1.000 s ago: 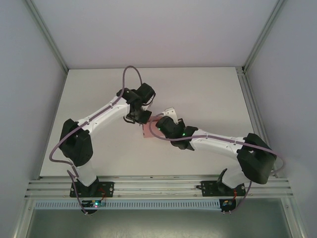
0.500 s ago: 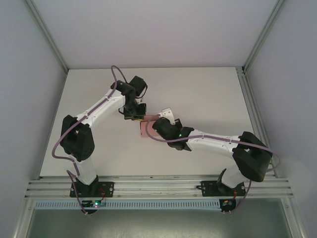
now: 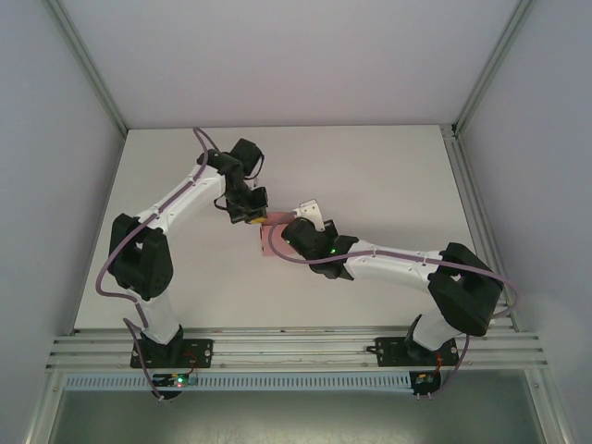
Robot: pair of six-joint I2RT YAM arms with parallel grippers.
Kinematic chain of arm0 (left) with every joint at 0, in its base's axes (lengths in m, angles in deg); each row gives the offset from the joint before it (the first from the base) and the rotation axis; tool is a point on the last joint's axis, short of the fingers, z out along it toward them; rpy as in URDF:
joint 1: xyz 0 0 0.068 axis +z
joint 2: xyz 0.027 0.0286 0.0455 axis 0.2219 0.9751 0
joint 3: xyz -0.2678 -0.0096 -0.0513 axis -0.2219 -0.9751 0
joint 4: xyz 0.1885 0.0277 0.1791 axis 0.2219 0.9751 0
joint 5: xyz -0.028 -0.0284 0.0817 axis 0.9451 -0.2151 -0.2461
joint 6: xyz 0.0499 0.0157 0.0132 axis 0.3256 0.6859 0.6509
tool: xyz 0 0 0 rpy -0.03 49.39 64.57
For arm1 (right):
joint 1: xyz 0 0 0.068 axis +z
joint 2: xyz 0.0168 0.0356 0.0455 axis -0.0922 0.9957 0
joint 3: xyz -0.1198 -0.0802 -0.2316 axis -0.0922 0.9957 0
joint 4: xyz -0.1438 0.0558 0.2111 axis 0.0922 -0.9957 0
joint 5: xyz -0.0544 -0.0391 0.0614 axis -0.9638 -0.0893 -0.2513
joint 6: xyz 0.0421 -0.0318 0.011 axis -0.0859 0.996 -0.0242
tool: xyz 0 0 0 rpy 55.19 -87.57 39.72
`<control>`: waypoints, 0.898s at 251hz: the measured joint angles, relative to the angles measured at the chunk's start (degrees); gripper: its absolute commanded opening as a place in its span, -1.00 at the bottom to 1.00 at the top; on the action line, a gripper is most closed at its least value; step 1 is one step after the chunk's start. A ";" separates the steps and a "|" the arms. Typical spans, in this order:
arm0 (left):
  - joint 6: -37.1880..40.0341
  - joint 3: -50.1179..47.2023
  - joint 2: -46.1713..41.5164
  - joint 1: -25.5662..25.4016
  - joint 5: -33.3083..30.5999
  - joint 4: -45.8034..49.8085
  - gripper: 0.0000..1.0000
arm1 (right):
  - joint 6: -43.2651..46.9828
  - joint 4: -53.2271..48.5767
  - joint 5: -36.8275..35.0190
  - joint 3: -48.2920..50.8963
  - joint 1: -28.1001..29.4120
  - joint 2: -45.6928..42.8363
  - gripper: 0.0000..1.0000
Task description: Assemble paper box
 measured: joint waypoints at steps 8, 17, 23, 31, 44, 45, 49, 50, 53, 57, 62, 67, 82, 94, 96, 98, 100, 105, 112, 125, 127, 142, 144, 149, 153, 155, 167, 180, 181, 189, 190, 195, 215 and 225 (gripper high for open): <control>0.44 -0.13 0.02 0.04 0.15 -0.09 -1.00 | -0.02 0.02 -0.11 0.00 0.00 0.04 -1.00; 0.85 -0.83 -0.22 0.04 0.17 -0.83 -1.00 | -0.02 0.04 -0.22 0.00 0.00 0.11 -1.00; 1.05 -1.62 -0.68 0.04 0.31 -1.57 -1.00 | -0.04 0.09 -0.28 0.00 0.00 0.15 -1.00; 1.25 -3.21 -1.70 0.04 0.46 -3.15 -1.00 | -0.07 0.15 -0.35 0.02 0.00 0.15 -1.00; 1.70 -6.47 -3.85 0.04 0.66 -6.34 -1.00 | -0.17 0.11 -0.35 0.02 0.00 0.15 -1.00; 1.68 -6.67 -4.00 0.04 0.68 -6.54 -1.00 | -0.20 0.11 -0.35 0.02 0.00 0.15 -1.00; 1.84 -7.50 -4.52 -0.02 0.66 -7.34 -1.00 | -0.20 0.11 -0.35 0.02 0.00 0.15 -1.00; 2.05 -7.89 -4.81 -0.02 0.61 -7.80 -1.00 | -0.20 0.11 -0.35 0.02 0.00 0.15 -1.00; 2.16 -8.48 -5.18 -0.04 0.57 -8.41 -1.00 | -0.20 0.13 -0.35 0.02 0.00 0.15 -1.00; 2.49 -9.42 -5.81 -0.15 0.39 -9.44 -1.00 | -0.22 0.22 -0.35 0.02 0.00 0.15 -1.00; 2.75 -10.32 -6.40 -0.26 0.13 -10.51 -1.00 | -0.22 0.26 -0.35 0.07 0.00 0.15 -1.00; 3.30 -11.26 -7.08 -0.50 -0.46 -11.67 -1.00 | -0.22 0.33 -0.35 0.11 0.00 0.13 -1.00; 4.68 -13.86 -8.92 -1.53 -2.45 -14.58 -1.00 | -0.22 0.50 -0.35 0.26 0.00 0.04 -1.00; 5.92 -16.22 -10.67 -2.43 -3.89 -17.03 -1.00 | -0.22 0.68 -0.35 0.61 0.00 -0.26 -1.00; 6.14 -16.74 -10.99 -2.58 -4.11 -17.57 -1.00 | -0.22 0.68 -0.33 0.66 0.00 -0.28 -1.00; 6.43 -17.16 -11.28 -2.73 -4.17 -17.97 -1.00 | -0.22 0.68 -0.33 0.72 0.00 -0.37 -1.00; 6.67 -17.53 -11.58 -2.86 -4.26 -18.34 -1.00 | -0.22 0.68 -0.33 0.81 0.00 -0.46 -1.00; 7.17 -18.53 -12.26 -3.19 -4.61 -19.41 -1.00 | -0.22 0.66 -0.33 1.05 0.00 -0.70 -1.00; 8.15 -19.65 -13.14 -3.76 -5.07 -20.50 -1.00 | -0.22 0.70 -0.31 1.40 0.00 -1.03 -1.00; 9.88 -21.24 -14.36 -4.81 -6.56 -22.12 -1.00 | -0.22 0.76 -0.31 2.05 -0.02 -1.70 -1.00; 10.05 -21.42 -14.47 -4.96 -6.75 -22.34 -1.00 | -0.22 0.81 -0.28 2.14 -0.02 -1.79 -1.00; 11.17 -22.88 -15.41 -6.10 -8.46 -23.91 -1.00 | -0.22 1.03 -0.15 2.84 -0.02 -2.49 -1.00; 11.26 -23.10 -15.54 -6.23 -8.72 -24.17 -1.00 | -0.22 1.09 -0.13 2.93 -0.02 -2.58 -1.00; 11.41 -23.82 -15.93 -6.58 -9.31 -25.00 -1.00 | -0.22 1.29 -0.04 3.23 -0.02 -2.86 -1.00; 11.50 -24.30 -16.20 -6.84 -9.75 -25.70 -1.00 | -0.22 1.44 0.02 3.50 -0.02 -3.06 -1.00; 11.54 -24.55 -16.33 -6.91 -9.92 -25.97 -1.00 | -0.22 1.53 0.09 3.61 -0.02 -3.15 -1.00; 11.76 -26.60 -17.35 -7.87 -11.15 -28.59 -1.00 | -0.22 2.49 0.24 4.63 -0.02 -3.93 -1.00; 11.85 -29.27 -18.67 -9.42 -13.68 -32.09 -1.00 | -0.20 4.11 0.55 6.19 -0.04 -4.98 -1.00; 11.85 -29.44 -18.75 -9.51 -13.79 -32.30 -1.00 | -0.22 4.20 0.55 6.29 -0.04 -5.07 -1.00; 11.93 -31.30 -19.61 -10.82 -15.65 -34.62 -1.00 | -0.20 5.27 0.55 7.45 -0.04 -5.86 -1.00; 11.96 -31.50 -19.69 -10.97 -15.80 -34.88 -1.00 | -0.20 5.35 0.55 7.56 -0.04 -5.95 -1.00; 12.04 -32.74 -20.00 -11.82 -16.94 -36.54 -1.00 | -0.20 5.92 0.55 8.20 -0.07 -6.40 -1.00; 12.11 -36.87 -21.66 -14.14 -20.11 -42.27 -1.00 | -0.11 7.82 0.55 10.49 -0.26 -8.11 -1.00; 12.24 -38.82 -22.21 -14.82 -21.20 -45.40 -1.00 | 0.02 8.81 0.59 11.52 -0.35 -8.87 -1.00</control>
